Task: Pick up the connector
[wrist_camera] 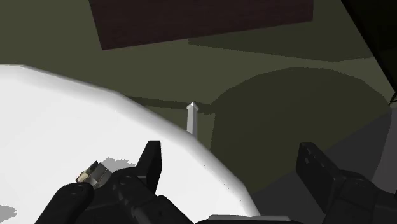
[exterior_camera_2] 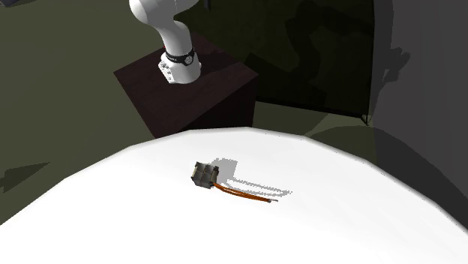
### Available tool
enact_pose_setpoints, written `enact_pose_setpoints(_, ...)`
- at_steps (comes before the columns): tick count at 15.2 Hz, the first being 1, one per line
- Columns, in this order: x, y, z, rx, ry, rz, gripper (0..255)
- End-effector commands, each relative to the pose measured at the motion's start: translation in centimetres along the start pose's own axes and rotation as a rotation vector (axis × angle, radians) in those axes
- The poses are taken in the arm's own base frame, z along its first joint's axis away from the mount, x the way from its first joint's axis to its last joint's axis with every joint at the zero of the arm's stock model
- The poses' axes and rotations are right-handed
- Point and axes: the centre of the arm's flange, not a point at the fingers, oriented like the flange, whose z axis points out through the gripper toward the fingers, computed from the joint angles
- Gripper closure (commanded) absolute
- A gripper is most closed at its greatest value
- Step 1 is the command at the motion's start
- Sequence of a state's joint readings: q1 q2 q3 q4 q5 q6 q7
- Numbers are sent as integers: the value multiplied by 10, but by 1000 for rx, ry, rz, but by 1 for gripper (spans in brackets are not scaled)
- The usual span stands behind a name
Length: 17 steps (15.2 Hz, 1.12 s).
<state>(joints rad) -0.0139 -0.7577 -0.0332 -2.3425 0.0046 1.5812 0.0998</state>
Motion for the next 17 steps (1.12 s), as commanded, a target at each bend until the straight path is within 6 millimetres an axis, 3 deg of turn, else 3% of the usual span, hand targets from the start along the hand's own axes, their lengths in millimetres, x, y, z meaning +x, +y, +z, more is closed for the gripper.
enact_pose_setpoints(1,0,0,0,0,0,0,0)
enact_pose_setpoints(17,123,125,114,4,26,-282,0)
